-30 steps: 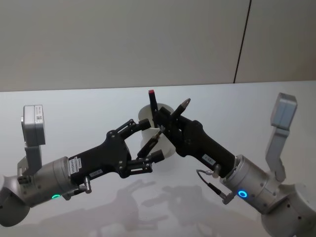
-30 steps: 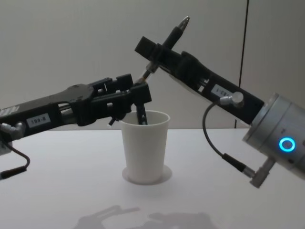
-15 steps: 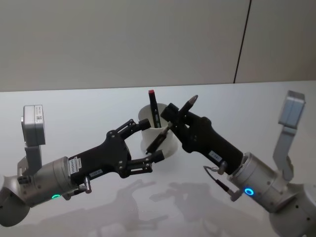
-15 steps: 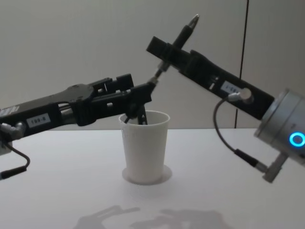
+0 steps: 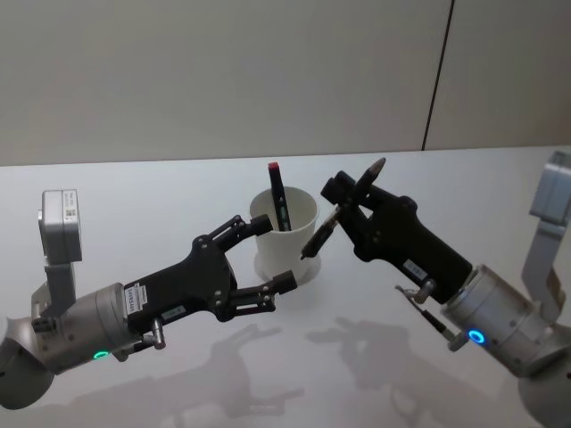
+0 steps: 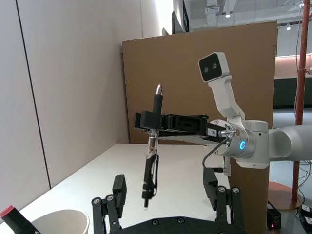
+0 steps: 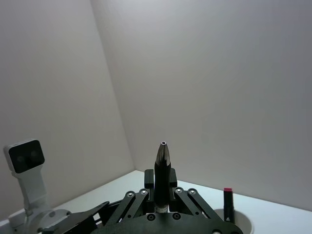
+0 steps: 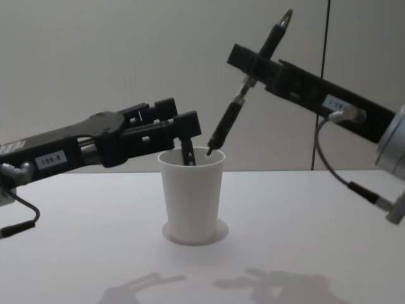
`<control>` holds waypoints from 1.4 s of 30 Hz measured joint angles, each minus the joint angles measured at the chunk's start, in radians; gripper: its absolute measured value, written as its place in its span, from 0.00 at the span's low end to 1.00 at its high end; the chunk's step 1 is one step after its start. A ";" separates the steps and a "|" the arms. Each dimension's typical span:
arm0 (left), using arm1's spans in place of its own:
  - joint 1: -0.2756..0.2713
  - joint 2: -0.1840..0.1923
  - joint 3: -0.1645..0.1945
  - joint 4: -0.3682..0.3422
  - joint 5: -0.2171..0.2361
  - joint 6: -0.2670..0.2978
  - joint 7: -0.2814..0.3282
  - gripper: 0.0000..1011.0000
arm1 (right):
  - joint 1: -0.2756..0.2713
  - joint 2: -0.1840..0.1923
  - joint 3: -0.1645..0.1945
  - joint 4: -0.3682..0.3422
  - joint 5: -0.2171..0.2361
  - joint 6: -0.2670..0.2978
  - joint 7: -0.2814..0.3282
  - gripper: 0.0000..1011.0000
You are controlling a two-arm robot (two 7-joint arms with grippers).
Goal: Place the pen into the pen holder.
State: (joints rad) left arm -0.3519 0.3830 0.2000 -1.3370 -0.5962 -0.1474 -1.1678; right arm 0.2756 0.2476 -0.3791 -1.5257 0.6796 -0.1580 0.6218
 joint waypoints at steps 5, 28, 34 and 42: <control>0.000 0.000 0.000 0.000 0.000 0.000 0.000 0.99 | -0.008 0.012 0.005 -0.030 -0.043 -0.020 -0.035 0.13; 0.000 0.000 0.000 0.000 0.000 0.000 0.000 0.99 | 0.029 -0.028 -0.019 -0.040 -0.282 -0.112 -0.135 0.13; 0.000 0.000 0.000 0.000 0.000 0.000 0.000 0.99 | 0.048 -0.045 -0.026 -0.018 -0.349 -0.119 -0.163 0.13; 0.000 0.000 0.000 0.000 0.000 0.000 0.000 0.99 | 0.068 -0.063 -0.032 0.006 -0.419 -0.122 -0.197 0.13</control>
State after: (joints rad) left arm -0.3518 0.3830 0.2002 -1.3371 -0.5963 -0.1474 -1.1678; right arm 0.3432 0.1849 -0.4115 -1.5195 0.2606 -0.2798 0.4247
